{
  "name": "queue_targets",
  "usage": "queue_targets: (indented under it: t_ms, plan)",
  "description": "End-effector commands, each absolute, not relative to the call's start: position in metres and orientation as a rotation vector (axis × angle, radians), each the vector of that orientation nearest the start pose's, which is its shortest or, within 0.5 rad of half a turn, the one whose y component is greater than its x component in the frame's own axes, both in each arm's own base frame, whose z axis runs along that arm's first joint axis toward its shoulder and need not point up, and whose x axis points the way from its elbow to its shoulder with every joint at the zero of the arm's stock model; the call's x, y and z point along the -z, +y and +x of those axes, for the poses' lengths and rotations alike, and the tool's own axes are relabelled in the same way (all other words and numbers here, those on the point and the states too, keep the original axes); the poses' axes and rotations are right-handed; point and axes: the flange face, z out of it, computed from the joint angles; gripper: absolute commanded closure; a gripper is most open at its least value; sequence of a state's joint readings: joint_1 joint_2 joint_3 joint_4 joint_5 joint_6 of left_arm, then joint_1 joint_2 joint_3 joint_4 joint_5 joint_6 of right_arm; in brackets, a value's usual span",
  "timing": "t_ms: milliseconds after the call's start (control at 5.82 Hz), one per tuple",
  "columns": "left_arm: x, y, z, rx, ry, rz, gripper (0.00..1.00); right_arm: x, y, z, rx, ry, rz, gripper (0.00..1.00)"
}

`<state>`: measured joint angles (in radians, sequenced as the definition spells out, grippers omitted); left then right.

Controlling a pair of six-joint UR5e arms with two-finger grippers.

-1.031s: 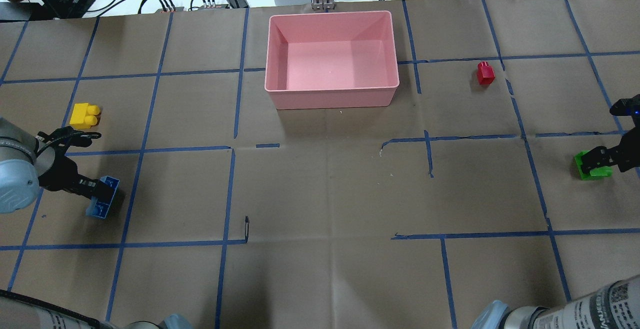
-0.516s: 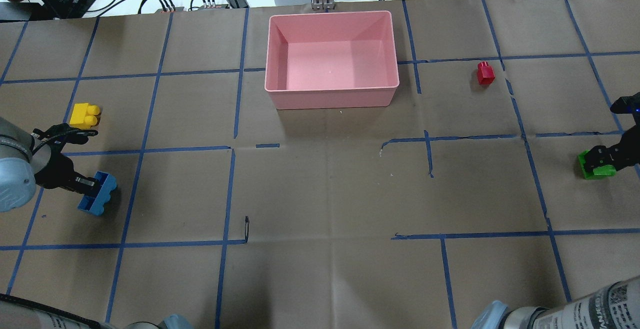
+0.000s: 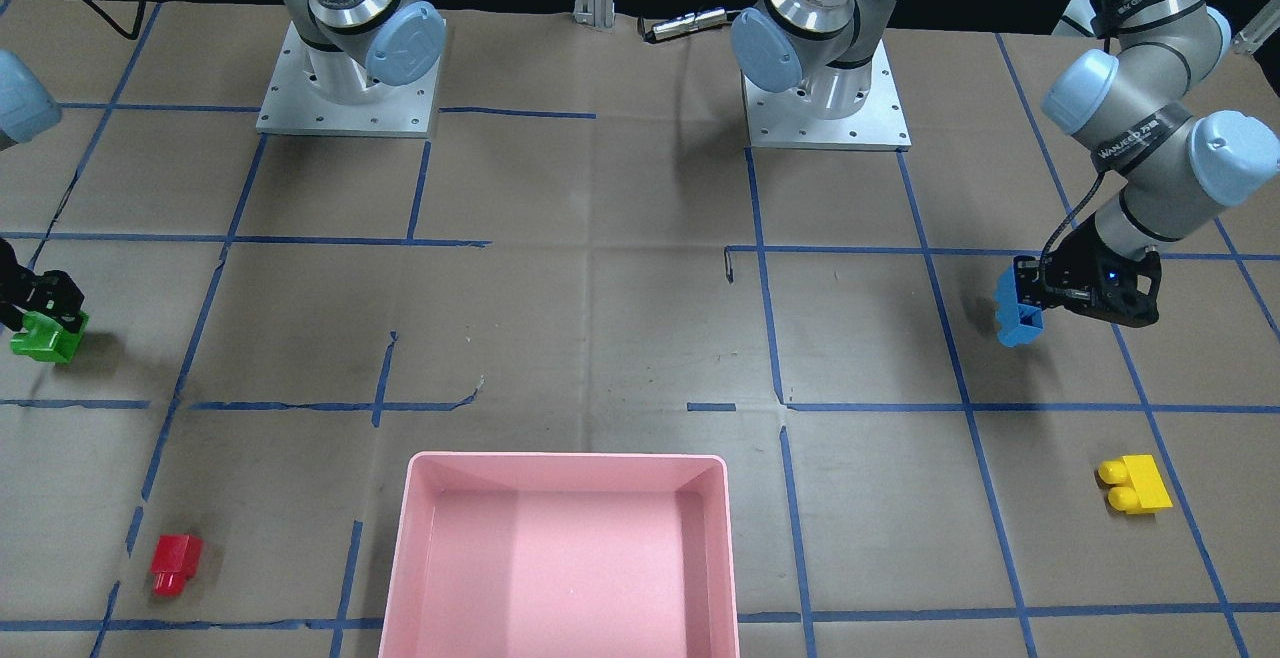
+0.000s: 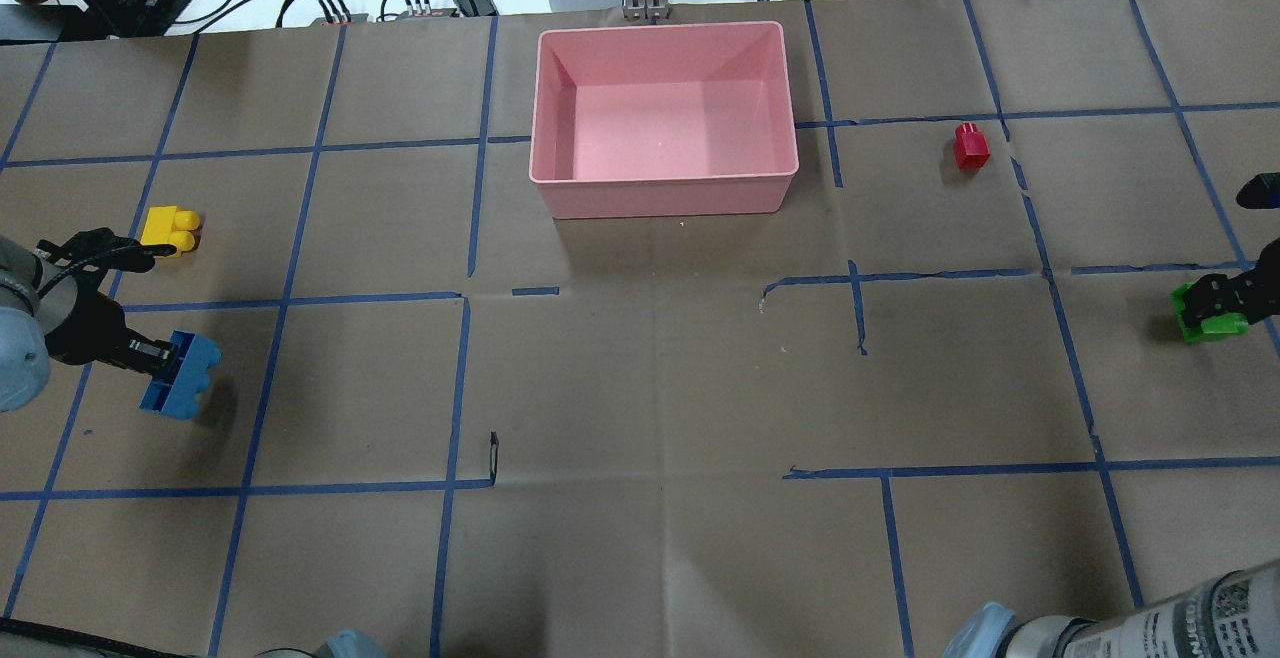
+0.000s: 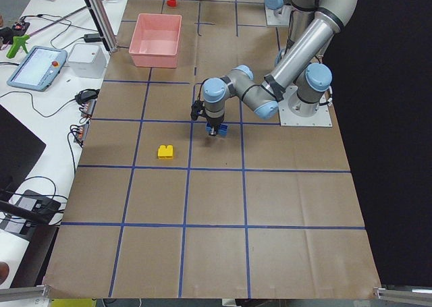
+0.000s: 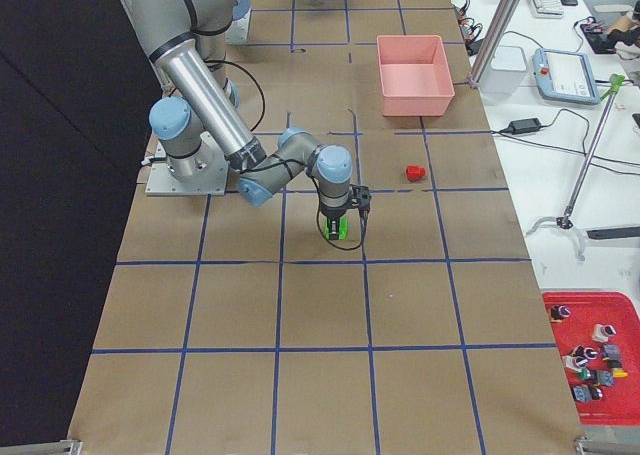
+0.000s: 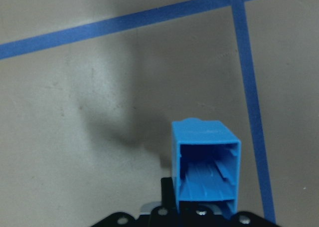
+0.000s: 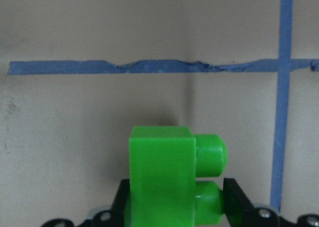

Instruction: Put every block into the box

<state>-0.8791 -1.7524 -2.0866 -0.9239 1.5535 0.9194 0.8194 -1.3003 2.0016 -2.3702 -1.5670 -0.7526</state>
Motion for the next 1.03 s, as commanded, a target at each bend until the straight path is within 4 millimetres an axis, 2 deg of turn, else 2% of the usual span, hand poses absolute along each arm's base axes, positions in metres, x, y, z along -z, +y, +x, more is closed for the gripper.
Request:
queue_targets:
  t_ms: [0,172,344,516,688,859]
  plan:
    - [-0.267,-0.465,0.207,-0.003,3.152,0.352,1.00,-0.330,-0.510,-0.214,0.232,3.234,-0.181,0.94]
    - [-0.329,-0.488,0.219,-0.016,3.167,0.302,1.00,-0.391,-0.555,-0.151,0.319,3.225,-0.403,0.95]
    - [-0.394,-0.519,0.212,-0.059,3.188,0.303,1.00,-0.426,-0.591,-0.082,0.451,3.162,-0.605,0.96]
    - [-0.411,-0.538,0.209,-0.082,3.190,0.315,1.00,-0.436,-0.621,-0.009,0.564,3.013,-0.748,0.97]
    - [-0.407,-0.550,0.203,-0.076,3.208,0.265,1.00,-0.440,-0.647,0.063,0.620,2.881,-0.764,0.97]
    - [-0.404,-0.573,0.153,-0.061,3.206,0.183,1.00,-0.421,-0.675,0.135,0.604,2.720,-0.797,0.97]
